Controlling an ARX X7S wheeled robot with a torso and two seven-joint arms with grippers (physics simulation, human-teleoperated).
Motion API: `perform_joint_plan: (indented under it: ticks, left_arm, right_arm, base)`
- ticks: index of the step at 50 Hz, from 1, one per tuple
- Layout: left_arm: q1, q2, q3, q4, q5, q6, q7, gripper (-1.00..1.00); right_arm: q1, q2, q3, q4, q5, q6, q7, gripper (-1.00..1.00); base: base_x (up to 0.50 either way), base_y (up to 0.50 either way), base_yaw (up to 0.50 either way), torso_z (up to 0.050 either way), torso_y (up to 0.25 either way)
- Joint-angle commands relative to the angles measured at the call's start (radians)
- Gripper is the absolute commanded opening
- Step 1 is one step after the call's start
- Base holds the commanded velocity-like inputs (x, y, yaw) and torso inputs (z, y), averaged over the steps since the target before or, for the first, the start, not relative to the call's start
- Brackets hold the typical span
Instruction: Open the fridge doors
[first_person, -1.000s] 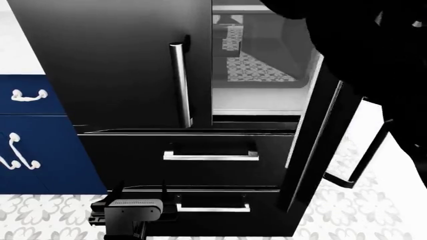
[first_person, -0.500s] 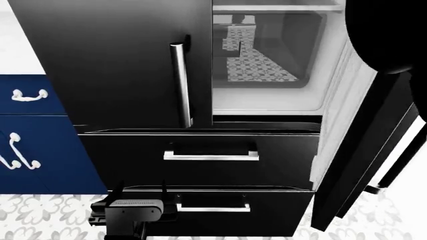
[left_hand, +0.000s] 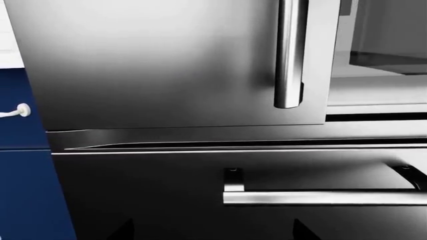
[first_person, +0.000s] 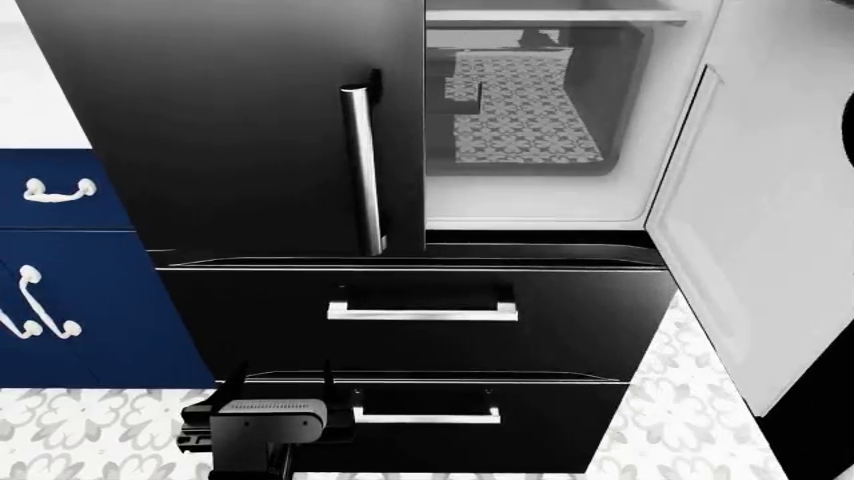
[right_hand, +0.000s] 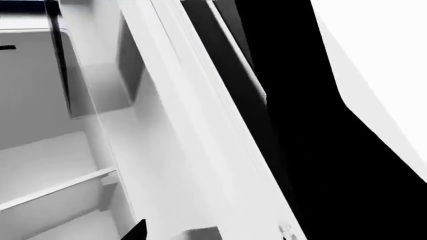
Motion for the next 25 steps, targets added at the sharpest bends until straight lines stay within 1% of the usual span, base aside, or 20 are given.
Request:
perform_joint_plan:
  ticks: [1,25]
  left_arm:
    - [-0.001,-0.002,0.002,-0.001,-0.001,0.001,-0.004,1.00]
    - [-0.003,-0.004,0.009,0.001,-0.001,-0.001,-0.011,1.00]
  right_arm:
    - [-0.250,0.135,0.026,0.116,0.148,-0.019,0.235,1.00]
    - [-0.260,0.109,0.079,0.106,0.107,0.021,0.225,1.00]
  base:
    - [0.00,0.00,0.00,0.000,0.000]
    - [0.00,0.00,0.00,-0.004,0.000]
